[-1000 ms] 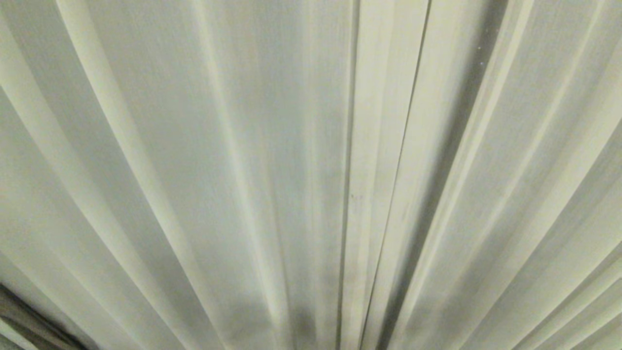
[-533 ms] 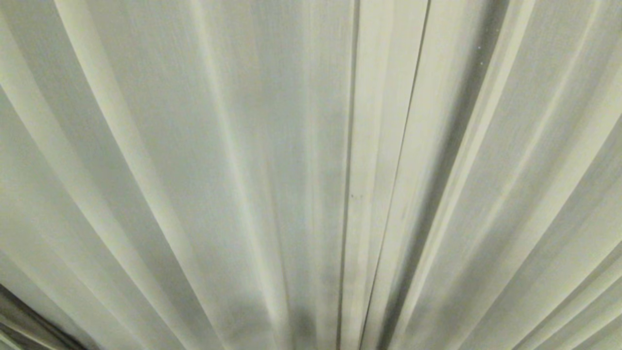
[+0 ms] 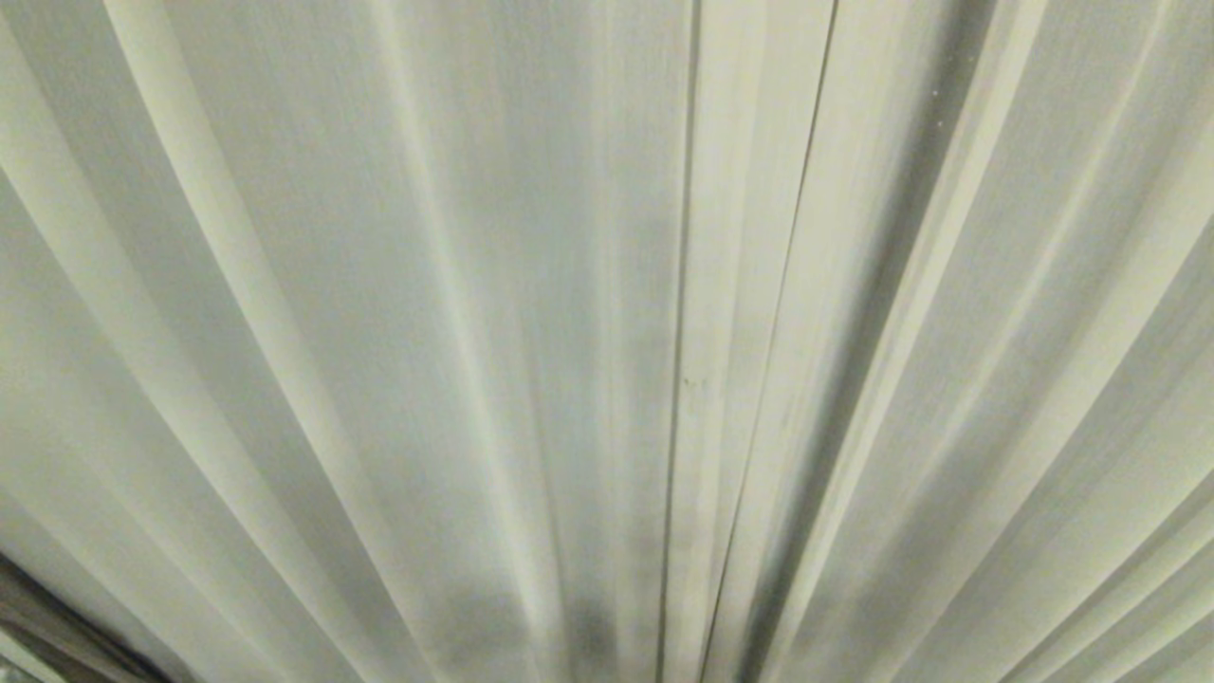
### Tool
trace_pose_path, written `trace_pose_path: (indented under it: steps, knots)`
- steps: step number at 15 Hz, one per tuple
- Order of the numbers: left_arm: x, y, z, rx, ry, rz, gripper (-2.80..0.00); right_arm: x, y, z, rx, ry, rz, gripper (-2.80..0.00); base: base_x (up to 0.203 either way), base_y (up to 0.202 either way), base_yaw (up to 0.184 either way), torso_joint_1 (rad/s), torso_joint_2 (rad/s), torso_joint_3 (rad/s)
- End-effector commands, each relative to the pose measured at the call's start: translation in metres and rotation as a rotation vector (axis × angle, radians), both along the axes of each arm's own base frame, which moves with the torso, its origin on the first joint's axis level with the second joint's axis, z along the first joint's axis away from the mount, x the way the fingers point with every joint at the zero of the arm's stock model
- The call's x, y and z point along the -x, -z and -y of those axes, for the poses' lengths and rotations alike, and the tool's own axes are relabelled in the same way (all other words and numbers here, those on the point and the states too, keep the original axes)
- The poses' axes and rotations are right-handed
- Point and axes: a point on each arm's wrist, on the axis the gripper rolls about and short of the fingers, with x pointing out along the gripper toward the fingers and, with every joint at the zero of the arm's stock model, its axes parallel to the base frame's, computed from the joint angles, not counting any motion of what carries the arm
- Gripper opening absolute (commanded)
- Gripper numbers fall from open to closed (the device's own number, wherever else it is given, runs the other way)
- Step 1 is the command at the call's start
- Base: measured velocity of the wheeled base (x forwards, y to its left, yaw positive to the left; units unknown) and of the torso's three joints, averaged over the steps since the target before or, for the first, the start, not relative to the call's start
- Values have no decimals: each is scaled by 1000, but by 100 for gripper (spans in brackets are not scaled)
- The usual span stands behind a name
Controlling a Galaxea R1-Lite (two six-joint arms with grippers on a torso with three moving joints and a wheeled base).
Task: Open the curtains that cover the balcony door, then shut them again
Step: Pull the inner curtains open on both sides
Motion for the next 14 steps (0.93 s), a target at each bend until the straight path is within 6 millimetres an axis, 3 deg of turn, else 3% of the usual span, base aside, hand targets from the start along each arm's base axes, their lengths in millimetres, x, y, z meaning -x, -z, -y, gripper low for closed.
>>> trace_pose_path:
  steps: [1,4,7,11,14]
  knots:
    - [-6,-28,1,-4,54,-25,-280,0,0,0,-1,-1,1,-280,0,0,0,0,0,0]
    - [-17,-84,6,-25,260,-10,-280,0,0,0,-1,0,1,-280,0,0,0,0,0,0]
    - [-43,-133,10,-42,484,-27,-280,0,0,0,-1,-1,1,-280,0,0,0,0,0,0]
    - [-91,-181,17,-47,730,-66,-280,0,0,0,-1,-1,1,-280,0,0,0,0,0,0]
    - [-134,-207,34,-45,880,-98,-280,0,0,0,-1,0,1,-280,0,0,0,0,0,0]
